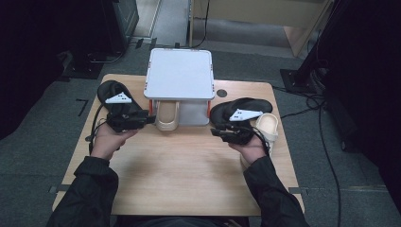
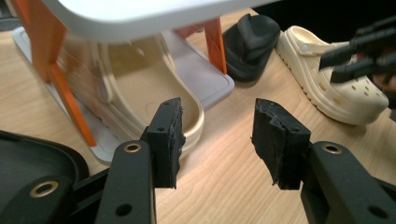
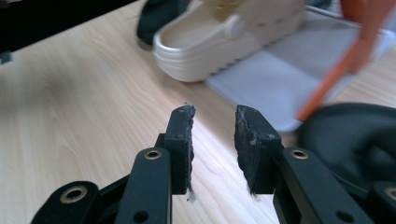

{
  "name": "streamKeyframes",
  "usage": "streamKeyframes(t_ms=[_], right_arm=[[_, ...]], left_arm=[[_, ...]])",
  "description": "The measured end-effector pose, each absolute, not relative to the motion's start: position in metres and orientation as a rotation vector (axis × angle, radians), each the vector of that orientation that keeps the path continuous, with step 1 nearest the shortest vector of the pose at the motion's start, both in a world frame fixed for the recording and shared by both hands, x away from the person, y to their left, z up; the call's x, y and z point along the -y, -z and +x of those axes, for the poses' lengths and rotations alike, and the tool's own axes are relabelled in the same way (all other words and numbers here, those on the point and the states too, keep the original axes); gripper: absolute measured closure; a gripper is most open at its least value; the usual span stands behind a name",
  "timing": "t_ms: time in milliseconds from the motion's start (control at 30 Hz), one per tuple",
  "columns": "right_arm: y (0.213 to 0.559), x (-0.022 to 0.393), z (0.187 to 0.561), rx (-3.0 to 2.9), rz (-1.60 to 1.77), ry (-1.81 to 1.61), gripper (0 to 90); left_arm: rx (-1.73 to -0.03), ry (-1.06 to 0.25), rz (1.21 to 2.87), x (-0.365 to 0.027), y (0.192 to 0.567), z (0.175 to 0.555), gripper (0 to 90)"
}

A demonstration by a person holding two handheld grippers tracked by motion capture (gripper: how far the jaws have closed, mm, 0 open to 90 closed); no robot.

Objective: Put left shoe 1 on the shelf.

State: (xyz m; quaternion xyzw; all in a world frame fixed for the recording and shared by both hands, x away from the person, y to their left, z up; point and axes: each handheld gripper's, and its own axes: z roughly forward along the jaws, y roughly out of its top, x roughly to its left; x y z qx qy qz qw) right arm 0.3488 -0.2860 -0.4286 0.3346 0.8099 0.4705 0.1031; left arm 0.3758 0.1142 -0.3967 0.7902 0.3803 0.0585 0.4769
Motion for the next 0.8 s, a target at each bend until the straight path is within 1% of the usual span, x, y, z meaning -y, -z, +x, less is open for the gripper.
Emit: streamKeyframes(t_ms=[367,633,800], right_arm=[[0.423,0.350,0.342,-2.273,1.101,-1.322,64.5],[0.421,0.382,0.339,-2.195,1.187,-1.315,60.6],[0.420,0.409,0.335,-2.140,1.238,-1.267,57.4]], left_arm=[[-0.914,-0.140,1.952,-0.106,0.414,0.365,48.9],[-0.903,-0.143,1.961,-0.102,0.421,0.365,48.8],[-0.892,-0.143,1.967,-0.101,0.423,0.368,48.9]])
